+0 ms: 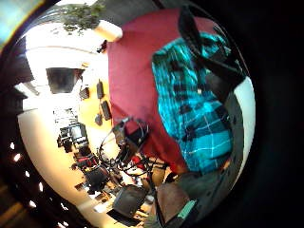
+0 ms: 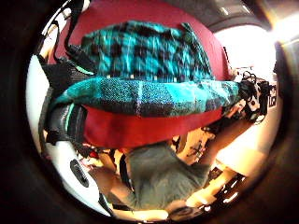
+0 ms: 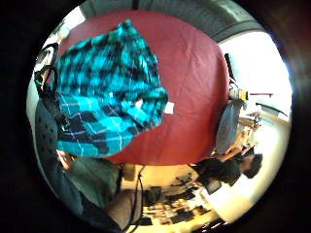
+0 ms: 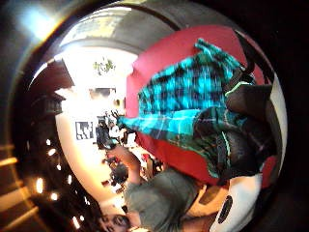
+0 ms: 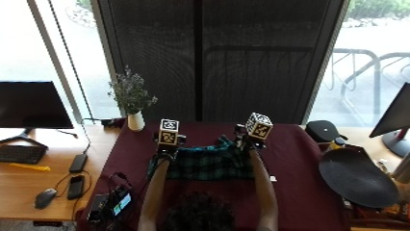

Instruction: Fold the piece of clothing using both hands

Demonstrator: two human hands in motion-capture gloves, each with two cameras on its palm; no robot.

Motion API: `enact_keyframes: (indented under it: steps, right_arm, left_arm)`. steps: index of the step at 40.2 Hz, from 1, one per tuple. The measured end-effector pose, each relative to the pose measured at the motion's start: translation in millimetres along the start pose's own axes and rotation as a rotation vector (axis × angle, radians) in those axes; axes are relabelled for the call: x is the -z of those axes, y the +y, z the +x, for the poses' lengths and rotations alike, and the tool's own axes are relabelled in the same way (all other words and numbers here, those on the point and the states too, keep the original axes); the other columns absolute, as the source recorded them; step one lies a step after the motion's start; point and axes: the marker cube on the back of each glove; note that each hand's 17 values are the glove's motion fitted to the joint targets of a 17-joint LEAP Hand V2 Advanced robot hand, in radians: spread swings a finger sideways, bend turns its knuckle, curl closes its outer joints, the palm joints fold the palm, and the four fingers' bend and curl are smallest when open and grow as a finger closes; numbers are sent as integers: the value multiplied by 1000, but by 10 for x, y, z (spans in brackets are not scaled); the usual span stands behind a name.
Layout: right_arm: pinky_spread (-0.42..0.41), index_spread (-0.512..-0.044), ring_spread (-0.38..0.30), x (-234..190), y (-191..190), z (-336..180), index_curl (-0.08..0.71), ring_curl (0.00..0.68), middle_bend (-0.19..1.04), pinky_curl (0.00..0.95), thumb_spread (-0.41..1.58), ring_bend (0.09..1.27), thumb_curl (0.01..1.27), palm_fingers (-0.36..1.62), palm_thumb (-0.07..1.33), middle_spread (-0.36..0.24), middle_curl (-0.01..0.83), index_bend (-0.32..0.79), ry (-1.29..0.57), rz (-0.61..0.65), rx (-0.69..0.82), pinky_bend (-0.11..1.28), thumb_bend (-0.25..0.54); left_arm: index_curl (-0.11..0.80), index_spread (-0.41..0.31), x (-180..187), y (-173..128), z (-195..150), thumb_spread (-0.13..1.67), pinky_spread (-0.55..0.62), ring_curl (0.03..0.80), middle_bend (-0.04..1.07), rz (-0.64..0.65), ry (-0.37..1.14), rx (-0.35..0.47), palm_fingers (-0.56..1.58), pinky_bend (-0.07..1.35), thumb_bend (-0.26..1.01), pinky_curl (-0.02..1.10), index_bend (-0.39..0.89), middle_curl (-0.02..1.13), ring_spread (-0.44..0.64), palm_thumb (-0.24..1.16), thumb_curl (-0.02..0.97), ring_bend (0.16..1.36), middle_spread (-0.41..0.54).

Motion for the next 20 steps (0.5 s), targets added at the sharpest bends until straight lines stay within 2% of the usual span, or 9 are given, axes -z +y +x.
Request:
enact_keyframes:
  steps: [3, 5, 7, 10, 15, 17, 20]
  right_arm:
    - [-346, -291, -274, -49, -370, 133, 300, 440, 328, 377, 918, 642, 486, 1258, 1034, -225, 455, 97, 48, 57, -186, 584, -23]
    - [-349, -291, -271, -188, -580, 275, 295, 445, 332, 378, 913, 659, 488, 1260, 1044, -226, 459, 92, 78, 2, -356, 591, -17]
    - [-352, -293, -268, -318, -811, 396, 292, 449, 334, 380, 908, 670, 489, 1258, 1045, -227, 461, 96, 115, 7, -446, 596, -18]
    - [-350, -294, -262, -424, -1117, 470, 288, 454, 328, 383, 902, 686, 492, 1254, 1066, -228, 463, 100, 162, 137, -429, 606, -11]
    - [-346, -296, -253, -740, -1330, 419, 286, 458, 324, 383, 897, 701, 492, 1246, 1078, -231, 465, 108, 135, 82, -319, 610, -14]
    - [-345, -296, -252, -768, -1479, 428, 287, 459, 319, 383, 895, 704, 492, 1245, 1081, -232, 465, 114, 145, 174, -272, 611, -15]
    - [-344, -301, -251, -790, -1649, 523, 288, 458, 317, 383, 888, 706, 492, 1245, 1085, -237, 465, 117, 200, 282, -282, 612, -17]
  left_arm:
    - [423, -288, 61, -233, 73, 1105, -138, 438, 455, 78, -20, 66, 1136, 90, -9, 349, 191, 521, -391, 836, 388, 717, -342]
    - [433, -289, -35, -474, 172, 1124, -115, 439, 468, 126, 8, 69, 1111, 70, -9, 327, 205, 524, -388, 838, 381, 712, -341]
    - [441, -290, -179, -686, 267, 1143, -95, 440, 475, 156, 46, 64, 1096, 71, -6, 312, 214, 527, -381, 847, 377, 702, -338]
    - [454, -293, -362, -882, 366, 1172, -65, 437, 487, 185, 96, 55, 1074, 64, -4, 284, 224, 532, -370, 854, 371, 687, -336]
    - [466, -294, -637, -1138, 393, 1204, -39, 437, 494, 225, 109, 93, 1071, 79, -5, 250, 223, 535, -362, 863, 360, 672, -329]
    - [471, -295, -718, -1208, 399, 1215, -32, 436, 497, 219, 110, 95, 1067, 76, -5, 235, 224, 536, -359, 868, 356, 665, -328]
    - [476, -295, -825, -1293, 391, 1231, -24, 435, 498, 189, 116, 96, 1069, 88, -5, 221, 220, 537, -357, 873, 351, 656, -328]
